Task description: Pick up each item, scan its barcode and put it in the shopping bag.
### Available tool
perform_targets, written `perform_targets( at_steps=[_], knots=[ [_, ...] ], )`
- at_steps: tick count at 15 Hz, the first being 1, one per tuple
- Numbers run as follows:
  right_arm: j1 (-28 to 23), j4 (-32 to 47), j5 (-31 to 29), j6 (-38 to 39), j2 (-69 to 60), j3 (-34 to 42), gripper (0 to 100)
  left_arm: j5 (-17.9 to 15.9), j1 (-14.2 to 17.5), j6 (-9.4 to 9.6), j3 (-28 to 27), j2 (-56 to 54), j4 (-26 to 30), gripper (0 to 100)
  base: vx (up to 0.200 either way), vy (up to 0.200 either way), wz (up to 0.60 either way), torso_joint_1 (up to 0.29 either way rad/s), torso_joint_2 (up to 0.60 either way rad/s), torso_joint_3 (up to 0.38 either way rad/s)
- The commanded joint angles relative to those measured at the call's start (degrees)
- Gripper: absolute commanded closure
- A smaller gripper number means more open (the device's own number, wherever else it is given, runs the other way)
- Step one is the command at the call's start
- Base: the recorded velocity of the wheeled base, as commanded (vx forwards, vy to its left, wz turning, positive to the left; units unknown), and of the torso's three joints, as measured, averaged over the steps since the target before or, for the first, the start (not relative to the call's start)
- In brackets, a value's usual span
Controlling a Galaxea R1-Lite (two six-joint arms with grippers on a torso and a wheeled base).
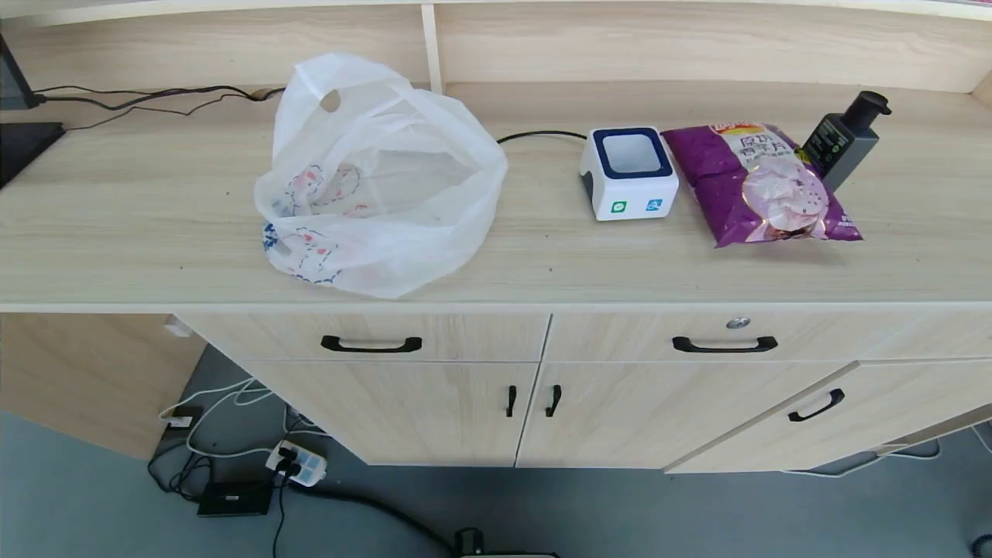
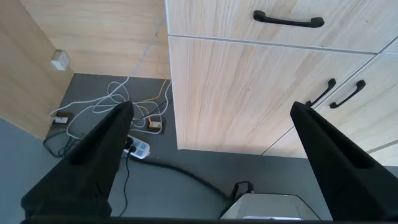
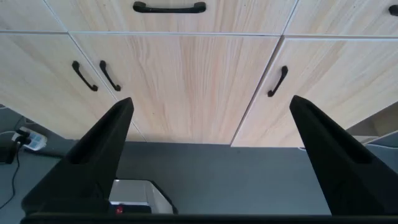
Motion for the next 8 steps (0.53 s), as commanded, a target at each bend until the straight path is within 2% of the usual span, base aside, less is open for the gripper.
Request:
perform_targets(
  at_steps=[1,8],
  knots=[
    [0.0,0.0,0.0,0.3,0.1,0.0,0,0.0,0.1,-0.05,0.0,0.0,0.0,0,0.200,0.000,0.00,0.007,0.00,0.007],
    [0.0,0.0,0.0,0.2,0.1,0.0,0,0.0,0.0,0.03,0.0,0.0,-0.1,0,0.200,0.000,0.00,0.000,0.00,0.002]
  ],
)
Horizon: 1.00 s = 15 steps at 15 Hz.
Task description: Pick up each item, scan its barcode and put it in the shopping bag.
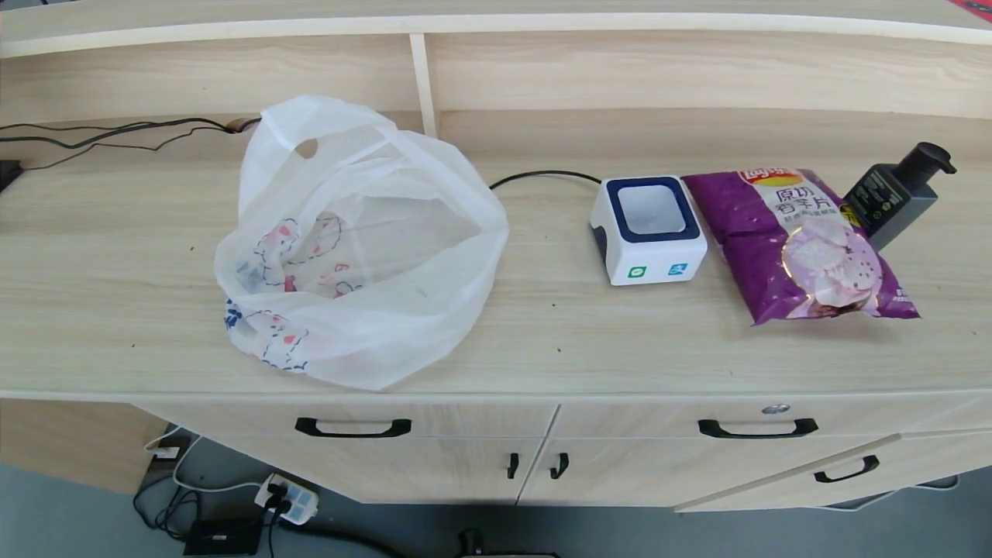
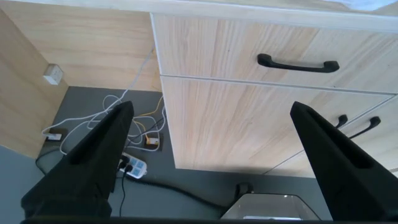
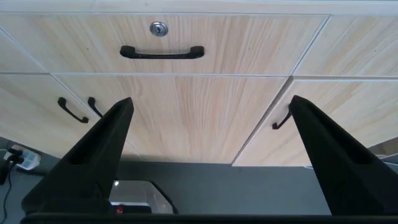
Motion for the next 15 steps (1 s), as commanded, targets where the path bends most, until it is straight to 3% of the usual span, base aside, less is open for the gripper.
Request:
perform_targets(
  at_steps=[1,2,4,6,9,11,15],
  knots=[
    [0.0,-0.1,0.0,-0.9,0.1,0.0,0,0.0,0.0,0.06,0.0,0.0,-0.1,0,0.000,0.000,0.00,0.000,0.00,0.000],
    [0.0,-0.1,0.9,-3.6,0.2,-0.9,0,0.0,0.0,0.06,0.0,0.0,-0.1,0,0.000,0.000,0.00,0.000,0.00,0.000],
    [-0.1,-0.9,1.3,-3.7,16.2,-18.6,0,0.0,0.0,0.06,0.0,0.0,-0.1,0,0.000,0.000,0.00,0.000,0.00,0.000],
    [1.1,-1.9,1.6,-4.4,35.0,-30.8,0,0.0,0.1,-0.03,0.0,0.0,-0.1,0,0.000,0.000,0.00,0.000,0.00,0.000],
    [2.3,-4.6,1.7,-4.4,57.2,-42.0,0,0.0,0.0,-0.20,0.0,0.0,-0.1,0,0.000,0.000,0.00,0.000,0.00,0.000],
    [1.8,-7.6,3.8,-4.2,71.5,-53.7,0,0.0,0.0,-0.11,0.0,0.0,-0.1,0,0.000,0.000,0.00,0.000,0.00,0.000],
    [-2.5,-1.9,10.6,-5.4,81.8,-64.3,0,0.0,0.1,-0.20,0.0,0.0,-0.2,0,0.000,0.000,0.00,0.000,0.00,0.000]
  ],
)
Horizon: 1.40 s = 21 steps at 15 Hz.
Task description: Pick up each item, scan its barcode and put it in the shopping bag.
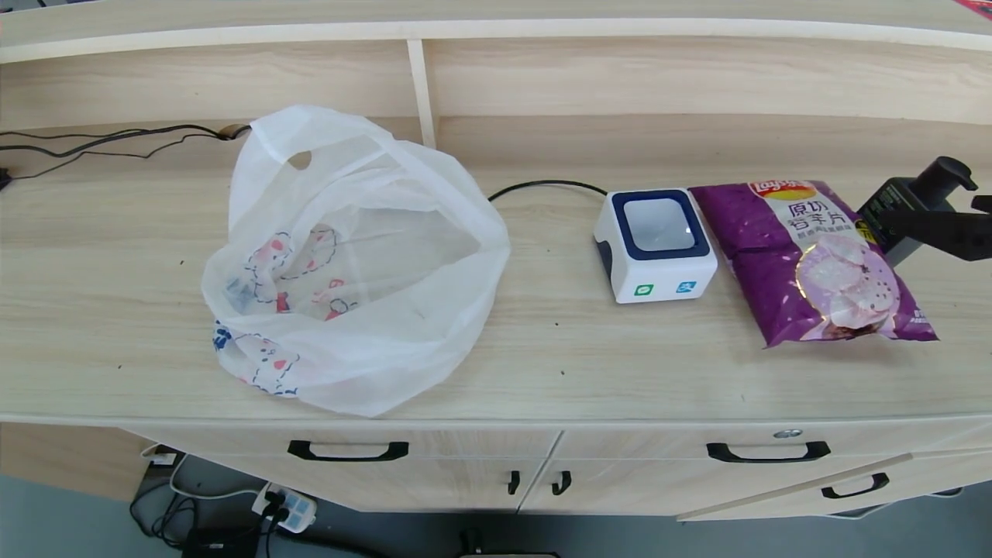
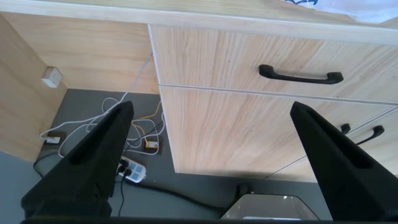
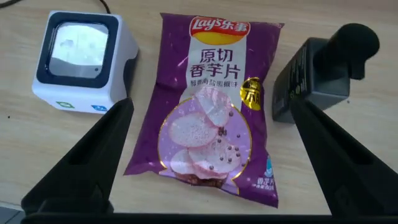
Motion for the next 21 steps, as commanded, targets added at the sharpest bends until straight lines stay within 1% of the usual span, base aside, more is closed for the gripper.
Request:
perform_targets(
  at_steps=[1,6,8,14,17,20,21],
  knots=[
    [-3.3,1.4,2.9,-1.0,13.5,-7.4,0,0.0,0.0,-0.04,0.0,0.0,-0.1,0,0.000,0.000,0.00,0.000,0.00,0.000],
    [-4.5,-1.0,3.3,-0.9,15.9,-6.0,0,0.0,0.0,0.04,0.0,0.0,0.0,0,0.000,0.000,0.00,0.000,0.00,0.000],
    [-4.4,-1.3,4.5,-1.0,17.1,-6.0,0,0.0,0.1,0.04,0.0,0.0,0.0,0,0.000,0.000,0.00,0.000,0.00,0.000],
    [-4.4,-3.7,4.5,-1.8,20.4,-6.2,0,0.0,0.0,0.04,0.0,0.0,-0.1,0,0.000,0.000,0.00,0.000,0.00,0.000],
    [-2.8,-3.8,4.1,-2.3,21.1,-5.9,0,0.0,0.0,-0.04,0.0,0.0,-0.1,0,0.000,0.000,0.00,0.000,0.00,0.000],
    [-2.6,-3.7,4.1,-5.7,21.0,-5.5,0,0.0,0.1,-0.04,0.0,0.0,-0.1,0,0.000,0.000,0.00,0.000,0.00,0.000],
    [-2.6,-4.4,4.2,-6.4,20.5,-4.7,100,0.0,0.0,-0.04,0.0,0.0,-0.1,0,0.000,0.000,0.00,0.000,0.00,0.000]
  ],
)
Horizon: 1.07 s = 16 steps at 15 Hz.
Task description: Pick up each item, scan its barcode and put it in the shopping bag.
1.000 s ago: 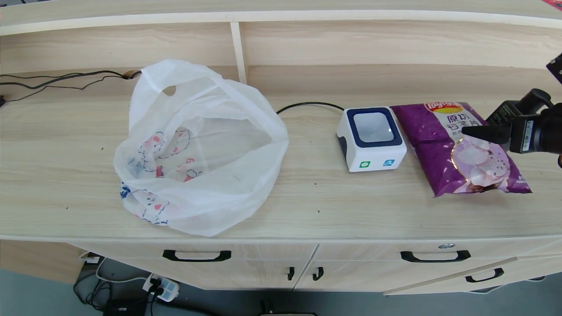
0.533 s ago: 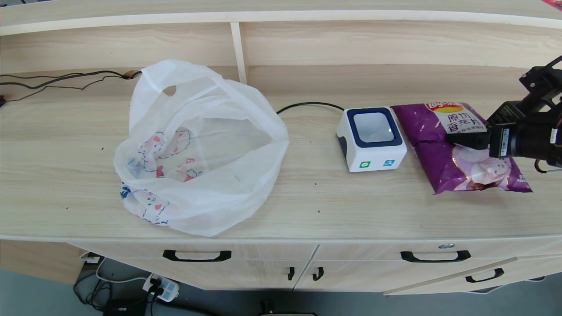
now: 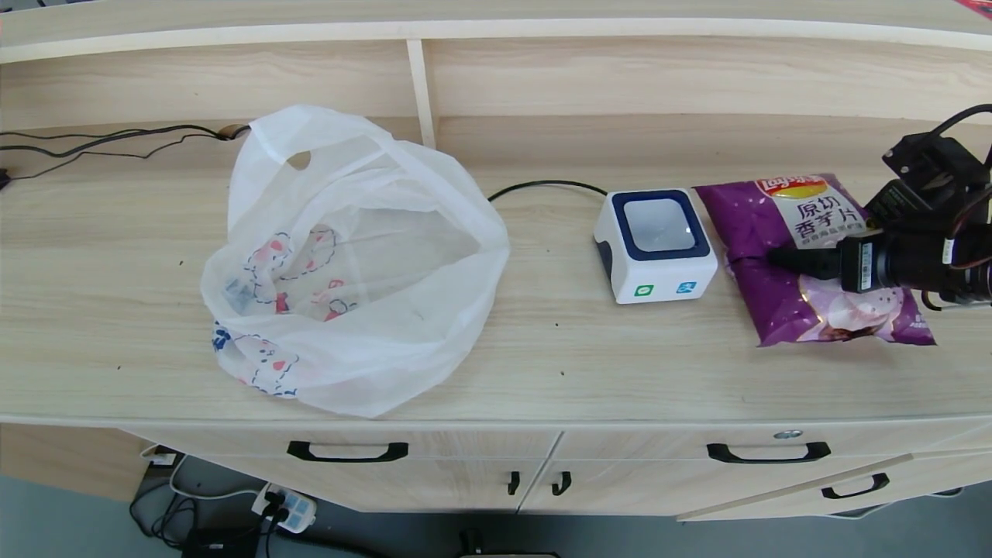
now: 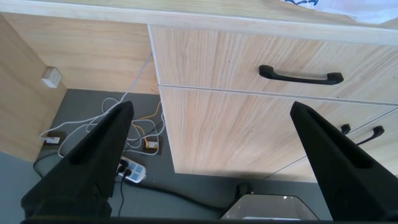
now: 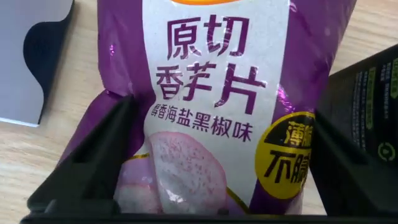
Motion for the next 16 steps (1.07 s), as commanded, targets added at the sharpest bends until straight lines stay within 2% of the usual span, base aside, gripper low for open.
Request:
perform_targets(
  at_steps=[1,6,9,12,14,16],
  knots=[
    [0.0,-1.7,0.0,0.0,-0.6,1.2,100,0.0,0.0,-0.01,0.0,0.0,0.0,0,0.000,0.000,0.00,0.000,0.00,0.000],
    [0.0,-10.3,0.0,0.2,-2.1,6.3,100,0.0,0.0,-0.01,0.0,0.0,0.0,0,0.000,0.000,0.00,0.000,0.00,0.000],
    [2.6,-12.2,-0.1,1.1,-9.3,11.5,100,0.0,0.1,-0.01,0.0,0.0,0.1,0,0.000,0.000,0.00,0.000,0.00,0.000],
    [6.0,-14.2,-0.2,4.8,-17.3,17.8,100,0.0,0.1,0.08,0.0,0.0,0.1,0,0.000,0.000,0.00,0.000,0.00,0.000],
    [10.0,-18.3,-0.2,9.8,-22.3,22.6,100,0.0,0.0,0.08,0.0,0.0,0.1,0,0.000,0.000,0.00,0.000,0.00,0.000],
    [10.2,-23.2,-0.2,13.4,-24.8,23.9,100,0.0,0.0,0.08,0.0,0.0,0.1,0,0.000,0.000,0.00,0.000,0.00,0.000]
  ],
)
